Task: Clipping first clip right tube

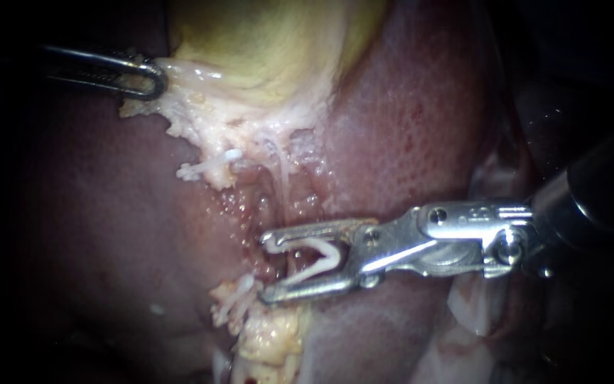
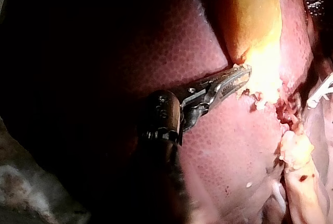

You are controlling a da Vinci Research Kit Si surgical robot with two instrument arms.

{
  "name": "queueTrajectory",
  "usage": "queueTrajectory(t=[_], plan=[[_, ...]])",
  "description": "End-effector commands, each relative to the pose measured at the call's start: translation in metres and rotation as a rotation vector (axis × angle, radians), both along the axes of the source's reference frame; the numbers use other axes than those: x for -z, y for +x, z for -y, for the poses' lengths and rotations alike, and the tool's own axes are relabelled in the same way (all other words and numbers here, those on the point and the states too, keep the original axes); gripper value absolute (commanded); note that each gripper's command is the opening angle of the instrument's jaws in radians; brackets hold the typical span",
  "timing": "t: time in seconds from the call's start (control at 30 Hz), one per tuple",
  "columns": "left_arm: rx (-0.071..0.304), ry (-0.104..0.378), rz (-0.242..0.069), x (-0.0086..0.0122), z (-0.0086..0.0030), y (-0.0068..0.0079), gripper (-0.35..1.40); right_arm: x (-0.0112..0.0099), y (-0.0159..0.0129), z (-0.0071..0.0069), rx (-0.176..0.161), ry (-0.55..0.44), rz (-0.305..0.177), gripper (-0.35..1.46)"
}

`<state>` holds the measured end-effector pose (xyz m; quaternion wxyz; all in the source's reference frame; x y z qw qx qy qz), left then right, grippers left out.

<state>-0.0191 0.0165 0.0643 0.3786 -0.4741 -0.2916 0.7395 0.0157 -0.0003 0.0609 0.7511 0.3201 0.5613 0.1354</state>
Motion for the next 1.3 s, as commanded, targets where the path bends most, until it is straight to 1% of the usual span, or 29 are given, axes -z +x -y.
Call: queueTrajectory(t=[0.03, 0.27, 0.47, 0.6, 0.73, 0.8, 1.03, 1.3], plan=[[0.000, 0.000, 0.000, 0.0000, 0.0000, 0.0000, -0.35, 0.0000, 0.0000, 0.0000, 0.000, 0.000, 0.000, 0.33], [0.001, 0.000, 0.000, 0.0000, 0.0000, 0.0000, -0.35, -0.0001, -0.0001, 0.0002, 0.002, -0.002, -0.001, 0.37], [0.000, 0.000, 0.000, 0.0000, 0.0000, 0.0000, -0.35, -0.0010, -0.0002, 0.0009, 0.004, -0.008, -0.001, 0.45], [0.001, 0.000, 0.000, 0.0000, 0.0000, 0.0000, -0.35, -0.0025, -0.0004, 0.0015, -0.018, -0.025, 0.012, 0.50], [0.000, 0.000, 0.000, 0.0000, 0.0000, 0.0001, -0.35, -0.0042, -0.0013, 0.0019, -0.015, -0.034, 0.012, 0.50], [0.000, 0.000, 0.000, 0.0000, 0.0000, 0.0001, -0.35, -0.0048, -0.0017, 0.0019, -0.015, -0.036, 0.012, 0.50], [0.000, 0.000, 0.000, 0.0000, 0.0000, 0.0002, -0.35, -0.0075, -0.0036, 0.0010, -0.017, -0.043, 0.014, 0.50], [0.000, 0.000, 0.000, 0.0000, 0.0000, 0.0002, -0.35, -0.0118, -0.0044, 0.0013, -0.015, -0.044, 0.036, 0.50]])
